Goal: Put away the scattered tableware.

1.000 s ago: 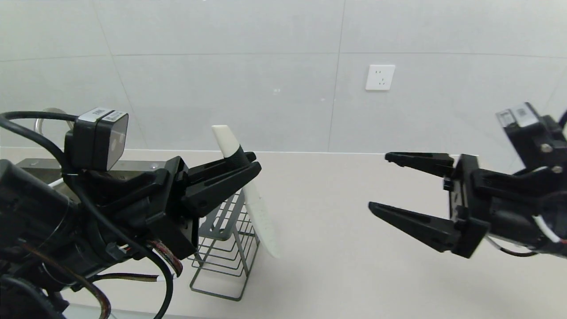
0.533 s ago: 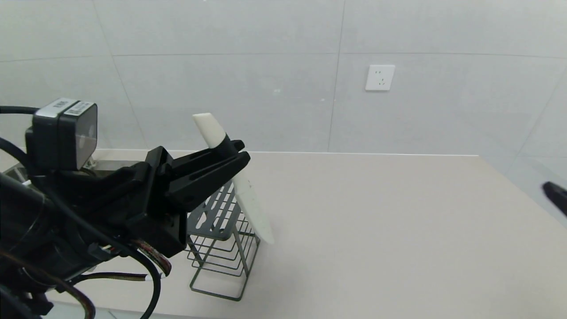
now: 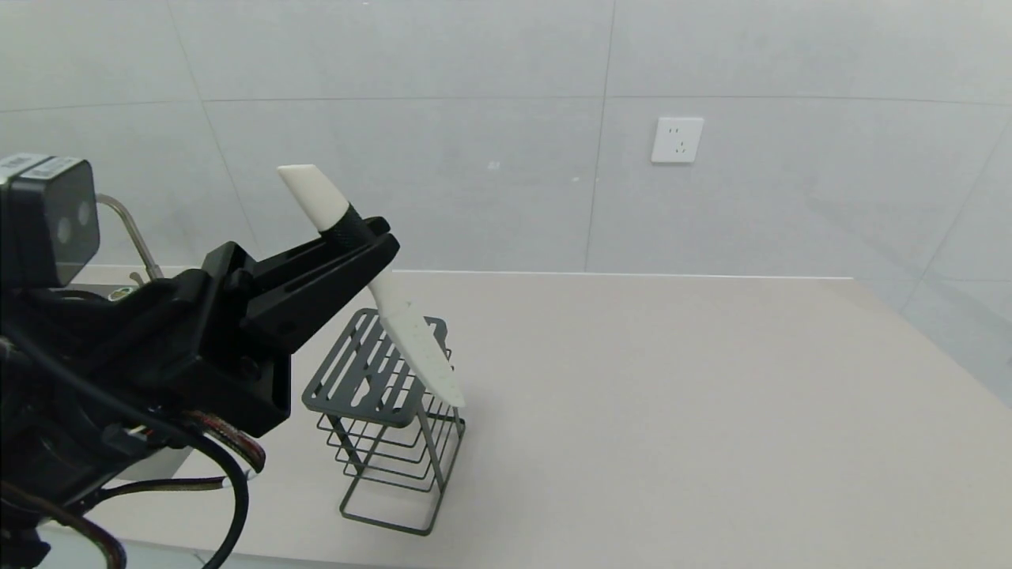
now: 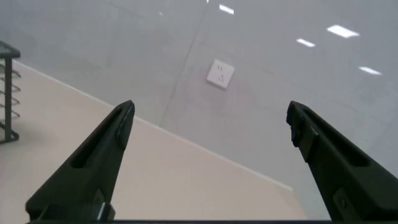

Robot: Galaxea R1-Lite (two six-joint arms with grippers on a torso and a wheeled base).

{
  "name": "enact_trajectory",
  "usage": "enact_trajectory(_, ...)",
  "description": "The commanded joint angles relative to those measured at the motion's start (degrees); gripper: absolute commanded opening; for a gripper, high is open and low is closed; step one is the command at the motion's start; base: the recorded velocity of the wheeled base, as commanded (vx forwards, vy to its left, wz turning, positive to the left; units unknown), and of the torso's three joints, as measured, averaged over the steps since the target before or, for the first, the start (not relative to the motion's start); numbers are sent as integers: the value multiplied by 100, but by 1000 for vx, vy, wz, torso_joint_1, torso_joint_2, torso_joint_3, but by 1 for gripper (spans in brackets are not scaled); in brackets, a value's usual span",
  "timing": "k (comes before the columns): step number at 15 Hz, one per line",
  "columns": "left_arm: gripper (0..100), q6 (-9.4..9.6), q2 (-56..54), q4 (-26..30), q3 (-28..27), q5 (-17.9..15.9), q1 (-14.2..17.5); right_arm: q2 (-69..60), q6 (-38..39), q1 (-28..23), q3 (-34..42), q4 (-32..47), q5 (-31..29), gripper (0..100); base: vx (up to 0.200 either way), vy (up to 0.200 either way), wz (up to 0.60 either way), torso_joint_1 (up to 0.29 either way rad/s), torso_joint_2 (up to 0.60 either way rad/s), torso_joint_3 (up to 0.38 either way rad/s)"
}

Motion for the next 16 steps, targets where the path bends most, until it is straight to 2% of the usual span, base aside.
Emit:
enact_trajectory(1, 0, -1, -47, -6, 5, 25, 166, -756, 80, -214, 93, 647, -216, 100, 0, 0, 0, 0, 0, 0)
enact_trajectory(2, 0, -10, -47, -6, -4, 122, 280, -756, 132, -214, 93, 1051, -207, 100, 0, 0, 0, 0, 0, 0)
enact_trajectory(3, 0, -10, -47, -6, -4, 139, 316, -756, 132, -214, 93, 1139, -207, 100, 0, 0, 0, 0, 0, 0)
enact_trajectory(4, 0, -19, -117, -6, 5, 192, 509, -756, 141, -205, 93, 1702, -76, 100, 0, 0, 0, 0, 0, 0)
enact_trajectory(5, 0, -19, -178, -6, -4, 192, 606, -756, 97, -205, 93, 1807, 135, 100, 0, 0, 0, 0, 0, 0)
enact_trajectory(8, 0, -10, -293, -6, -4, 201, 606, -756, -114, -38, 93, 1833, 496, 100, 0, 0, 0, 0, 0, 0)
enact_trajectory(10, 0, 8, -249, -6, -4, 271, 606, -967, -149, 331, 93, 2361, 452, 100, 0, 0, 0, 0, 0, 0)
enact_trajectory(11, 0, 8, -222, -6, -13, 377, 614, -1301, -131, 392, 93, 2871, 197, 100, 0, 0, 0, 0, 0, 0)
enact_trajectory(12, 0, 8, -205, -6, -13, 447, 614, -1301, -105, 392, 93, 2783, -172, 100, 0, 0, 0, 0, 0, 0)
enact_trajectory(14, 0, 175, -152, -6, -4, 473, 614, -1274, 238, 392, 93, 2879, -717, 100, 0, 0, 0, 0, 0, 0)
enact_trajectory(16, 0, 491, -11, -6, 40, 473, 614, -1274, 607, 392, 93, 2906, -928, 100, 0, 0, 0, 0, 0, 0)
